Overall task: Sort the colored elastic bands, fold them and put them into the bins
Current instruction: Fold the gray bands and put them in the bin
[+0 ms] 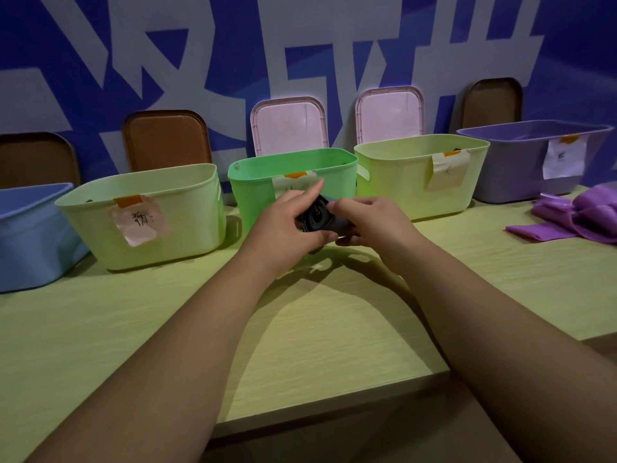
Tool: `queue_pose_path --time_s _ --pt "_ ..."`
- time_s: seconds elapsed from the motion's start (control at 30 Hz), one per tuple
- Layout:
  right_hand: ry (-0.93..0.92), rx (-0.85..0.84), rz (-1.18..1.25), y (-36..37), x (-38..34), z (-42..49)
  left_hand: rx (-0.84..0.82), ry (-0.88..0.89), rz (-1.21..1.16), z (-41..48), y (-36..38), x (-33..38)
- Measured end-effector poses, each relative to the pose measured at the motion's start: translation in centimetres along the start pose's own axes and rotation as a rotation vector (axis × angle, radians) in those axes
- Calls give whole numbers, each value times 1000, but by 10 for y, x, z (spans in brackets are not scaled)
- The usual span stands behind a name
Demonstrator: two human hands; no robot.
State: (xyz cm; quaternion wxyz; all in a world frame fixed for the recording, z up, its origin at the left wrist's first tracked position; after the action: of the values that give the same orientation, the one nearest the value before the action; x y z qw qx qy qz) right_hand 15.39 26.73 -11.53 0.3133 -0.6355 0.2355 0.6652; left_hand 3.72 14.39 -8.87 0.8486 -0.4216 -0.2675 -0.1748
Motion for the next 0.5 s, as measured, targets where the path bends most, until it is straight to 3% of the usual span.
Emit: queue_pose_path --time_s 0.5 --pt "40 43 82 0 5 5 72 10 56 0 -5 6"
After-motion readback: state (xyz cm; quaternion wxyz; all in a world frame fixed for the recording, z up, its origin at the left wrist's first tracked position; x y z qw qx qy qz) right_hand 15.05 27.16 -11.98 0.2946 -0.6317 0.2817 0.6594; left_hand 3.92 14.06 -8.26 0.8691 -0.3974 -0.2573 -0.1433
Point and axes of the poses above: each hand's wrist, its own z-axis towards the middle knuckle, its own y-axis out of the palm, x = y × z, the point moved 7 cm from there along z, towards the middle knuckle, and after that the axes turned 5 degrees about y, right-handed, at the moved point
